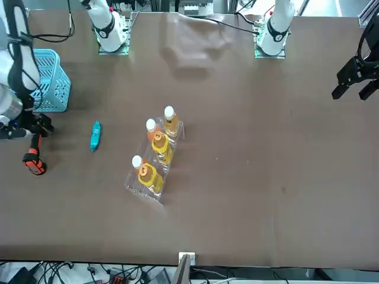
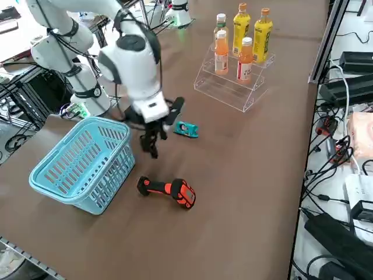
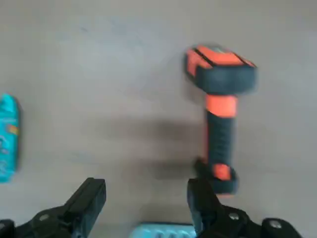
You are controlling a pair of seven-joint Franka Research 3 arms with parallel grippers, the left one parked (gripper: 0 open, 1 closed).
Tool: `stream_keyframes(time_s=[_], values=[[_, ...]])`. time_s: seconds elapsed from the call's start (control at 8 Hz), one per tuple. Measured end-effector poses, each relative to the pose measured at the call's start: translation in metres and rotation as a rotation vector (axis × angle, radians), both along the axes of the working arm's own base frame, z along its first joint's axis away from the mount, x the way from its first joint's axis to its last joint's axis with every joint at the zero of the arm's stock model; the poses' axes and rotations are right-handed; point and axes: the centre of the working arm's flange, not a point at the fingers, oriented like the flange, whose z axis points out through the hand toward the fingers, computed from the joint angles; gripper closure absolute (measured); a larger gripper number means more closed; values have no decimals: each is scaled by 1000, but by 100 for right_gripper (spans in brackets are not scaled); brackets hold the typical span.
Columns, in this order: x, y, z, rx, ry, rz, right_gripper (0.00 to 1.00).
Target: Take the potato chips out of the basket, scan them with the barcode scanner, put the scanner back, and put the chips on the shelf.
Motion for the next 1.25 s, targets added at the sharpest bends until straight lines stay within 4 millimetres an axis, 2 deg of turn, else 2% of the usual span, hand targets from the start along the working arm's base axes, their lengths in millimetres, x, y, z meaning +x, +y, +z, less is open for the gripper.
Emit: stream_keyframes(time_s=[0.12,0.25,0.5,0.75,1.25], values=[[-10,-31,-8,-2,4,9,0],[-10,-45,-19,-2,10,28,0],[7,-48,-44,-7,5,71,0],[19,-54,-58,-12,0,99,0],[25,-78,-78,-22,-6,118,0]])
